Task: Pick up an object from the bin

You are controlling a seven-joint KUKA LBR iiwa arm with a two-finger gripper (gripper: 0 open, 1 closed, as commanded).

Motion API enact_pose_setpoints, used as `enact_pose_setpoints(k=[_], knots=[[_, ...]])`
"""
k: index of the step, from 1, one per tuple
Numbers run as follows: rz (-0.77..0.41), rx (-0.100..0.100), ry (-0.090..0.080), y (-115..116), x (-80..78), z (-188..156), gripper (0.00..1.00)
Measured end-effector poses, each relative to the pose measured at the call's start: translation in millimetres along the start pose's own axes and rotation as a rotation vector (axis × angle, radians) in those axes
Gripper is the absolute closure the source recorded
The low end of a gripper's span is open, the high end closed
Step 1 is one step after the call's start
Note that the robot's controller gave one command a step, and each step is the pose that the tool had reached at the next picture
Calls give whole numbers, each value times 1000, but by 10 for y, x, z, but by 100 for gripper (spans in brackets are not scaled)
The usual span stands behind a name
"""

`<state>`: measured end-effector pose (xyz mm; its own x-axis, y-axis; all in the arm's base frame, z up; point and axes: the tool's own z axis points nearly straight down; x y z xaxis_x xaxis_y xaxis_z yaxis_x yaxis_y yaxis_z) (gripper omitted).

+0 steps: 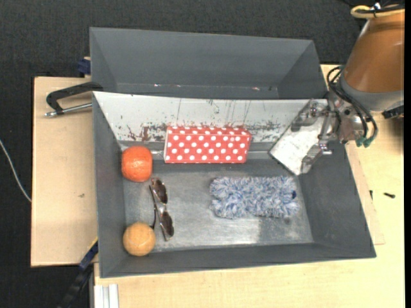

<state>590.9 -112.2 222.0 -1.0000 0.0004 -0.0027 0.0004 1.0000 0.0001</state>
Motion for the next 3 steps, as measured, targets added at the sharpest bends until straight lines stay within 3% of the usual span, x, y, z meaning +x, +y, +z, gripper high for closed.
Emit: enact_pose_setpoints(k=[1, 2, 3], knots=[[38, 0, -3, 262, 260, 649, 0], [-33, 0, 0, 925, 459, 1221, 0], [25, -2, -2, 1063, 412, 1092, 0]])
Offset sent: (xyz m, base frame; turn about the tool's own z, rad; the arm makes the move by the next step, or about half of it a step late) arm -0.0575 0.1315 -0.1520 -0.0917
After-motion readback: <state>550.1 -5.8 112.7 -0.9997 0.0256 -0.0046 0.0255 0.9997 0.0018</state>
